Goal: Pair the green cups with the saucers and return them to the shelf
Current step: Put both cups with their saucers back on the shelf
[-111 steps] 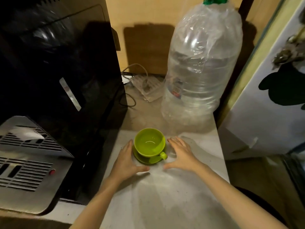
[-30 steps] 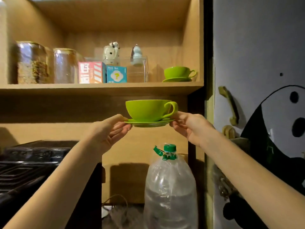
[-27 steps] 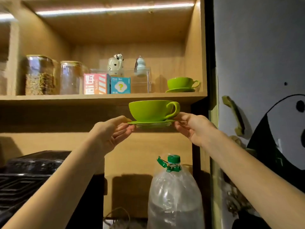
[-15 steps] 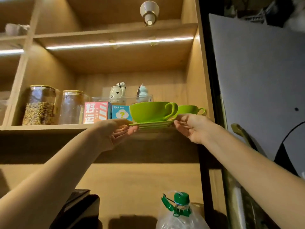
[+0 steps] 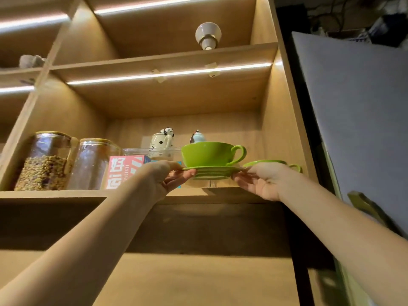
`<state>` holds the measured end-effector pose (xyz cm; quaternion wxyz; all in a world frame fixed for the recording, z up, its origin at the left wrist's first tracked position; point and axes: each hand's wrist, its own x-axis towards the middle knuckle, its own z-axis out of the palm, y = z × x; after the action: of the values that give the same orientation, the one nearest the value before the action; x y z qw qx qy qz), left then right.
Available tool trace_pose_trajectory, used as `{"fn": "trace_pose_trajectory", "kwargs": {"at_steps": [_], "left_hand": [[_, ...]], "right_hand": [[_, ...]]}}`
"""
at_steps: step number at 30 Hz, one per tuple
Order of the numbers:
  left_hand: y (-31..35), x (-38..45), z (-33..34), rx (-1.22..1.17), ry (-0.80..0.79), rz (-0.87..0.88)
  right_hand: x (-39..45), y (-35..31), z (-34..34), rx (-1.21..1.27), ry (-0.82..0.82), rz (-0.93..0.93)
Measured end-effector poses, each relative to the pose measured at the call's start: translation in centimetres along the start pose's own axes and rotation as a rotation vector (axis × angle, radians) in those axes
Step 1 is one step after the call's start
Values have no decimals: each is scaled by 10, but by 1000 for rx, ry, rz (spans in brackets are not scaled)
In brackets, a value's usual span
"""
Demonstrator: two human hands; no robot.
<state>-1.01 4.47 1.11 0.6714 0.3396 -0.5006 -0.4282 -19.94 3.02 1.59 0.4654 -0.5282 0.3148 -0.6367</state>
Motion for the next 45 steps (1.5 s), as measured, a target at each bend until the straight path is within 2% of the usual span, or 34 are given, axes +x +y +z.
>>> {"fn": "trace_pose_trajectory", "kwargs": {"at_steps": [7, 14, 27, 30, 32, 33, 35, 36, 37, 39, 42, 45], "left_hand": [[-13, 35, 1, -28, -17, 42], [-25, 51, 6, -10, 6, 22], [-33, 54, 10, -46, 20, -48], [-33, 47, 8, -82, -2, -23], [-37, 49, 5, -106, 25, 27], [-41, 51, 4, -16, 94, 113], [-58, 56, 2, 496, 331, 447], [-68, 54, 1, 668, 422, 637], [-77, 50, 0, 755, 454, 772], [-92, 46, -2, 882, 373, 885], [-102, 53, -1, 1035, 237, 843], [-105, 63, 0, 977, 186, 800]], "right_hand": [[15, 14, 0, 109, -34, -31], [33, 21, -5, -33, -74, -37], [34, 23, 4, -72, -64, 0], [23, 24, 6, -121, -10, -57], [16, 29, 4, -306, 124, -248], [14, 33, 0, -450, 216, -422], [6, 47, -6, -783, 362, -815], [2, 55, -7, -926, 372, -934], [1, 65, -8, -1041, 345, -976], [5, 81, -7, -1161, 245, -913], [11, 94, -2, -1194, 145, -830], [14, 96, -1, -1241, 169, -843]]}}
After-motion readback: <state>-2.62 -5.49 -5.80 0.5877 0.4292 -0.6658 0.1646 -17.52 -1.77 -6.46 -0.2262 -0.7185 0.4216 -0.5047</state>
